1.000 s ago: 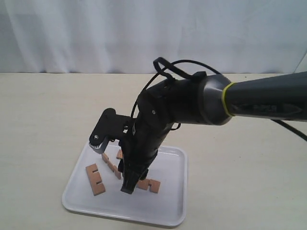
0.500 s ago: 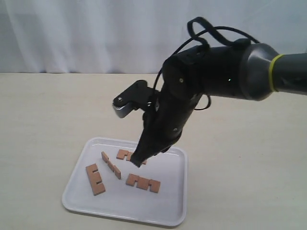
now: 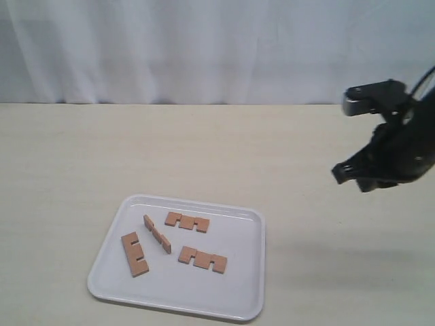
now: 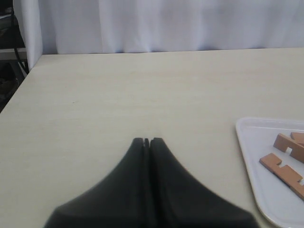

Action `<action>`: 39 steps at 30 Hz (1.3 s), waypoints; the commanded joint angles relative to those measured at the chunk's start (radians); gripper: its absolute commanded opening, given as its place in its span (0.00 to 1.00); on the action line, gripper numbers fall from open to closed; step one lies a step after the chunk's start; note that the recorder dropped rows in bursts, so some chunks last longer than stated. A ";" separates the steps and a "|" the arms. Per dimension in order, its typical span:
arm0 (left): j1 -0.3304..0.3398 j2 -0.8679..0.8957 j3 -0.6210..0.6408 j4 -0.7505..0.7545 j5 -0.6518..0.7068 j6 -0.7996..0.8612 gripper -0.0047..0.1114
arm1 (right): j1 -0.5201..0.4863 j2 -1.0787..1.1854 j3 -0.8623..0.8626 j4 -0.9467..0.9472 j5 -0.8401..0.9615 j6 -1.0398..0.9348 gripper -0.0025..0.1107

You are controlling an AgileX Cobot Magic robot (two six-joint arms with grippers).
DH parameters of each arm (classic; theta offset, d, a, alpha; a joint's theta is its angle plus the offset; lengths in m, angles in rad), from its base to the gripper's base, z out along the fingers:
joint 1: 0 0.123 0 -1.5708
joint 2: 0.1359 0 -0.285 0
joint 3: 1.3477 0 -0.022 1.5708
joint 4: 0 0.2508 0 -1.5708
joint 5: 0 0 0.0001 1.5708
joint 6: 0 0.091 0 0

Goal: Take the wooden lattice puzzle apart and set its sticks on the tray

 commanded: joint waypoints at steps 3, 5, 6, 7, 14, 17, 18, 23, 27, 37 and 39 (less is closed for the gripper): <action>0.001 -0.001 0.002 0.003 -0.009 0.001 0.04 | -0.143 -0.213 0.173 -0.097 -0.117 0.108 0.06; 0.001 -0.001 0.002 0.003 -0.009 0.001 0.04 | -0.147 -0.289 0.233 -0.097 -0.191 0.123 0.06; 0.001 -0.001 0.002 0.003 -0.009 0.001 0.04 | -0.145 -0.335 0.262 -0.087 -0.225 0.123 0.06; 0.001 -0.001 0.002 0.003 -0.009 0.001 0.04 | -0.145 -0.381 0.291 -0.065 -0.259 0.125 0.06; 0.001 -0.001 0.002 0.003 -0.009 0.001 0.04 | -0.145 -0.727 0.501 -0.060 -0.480 0.158 0.06; 0.001 -0.001 0.002 0.003 -0.009 0.001 0.04 | -0.145 -0.878 0.581 -0.040 -0.576 0.185 0.06; 0.001 -0.001 0.002 0.003 -0.009 0.001 0.04 | -0.145 -0.924 0.598 -0.031 -0.596 0.185 0.06; 0.001 -0.001 0.002 0.003 -0.009 0.001 0.04 | -0.145 -1.205 0.688 -0.010 -0.700 0.185 0.06; 0.001 -0.001 0.002 0.003 -0.009 0.001 0.04 | -0.145 -1.374 0.745 -0.010 -0.758 0.185 0.06; 0.001 -0.001 0.002 0.003 -0.009 0.001 0.04 | -0.116 -1.531 0.743 -0.010 -0.761 0.185 0.06; 0.001 -0.001 0.002 0.003 -0.009 0.001 0.04 | -0.108 -1.531 0.739 -0.010 -0.763 0.185 0.06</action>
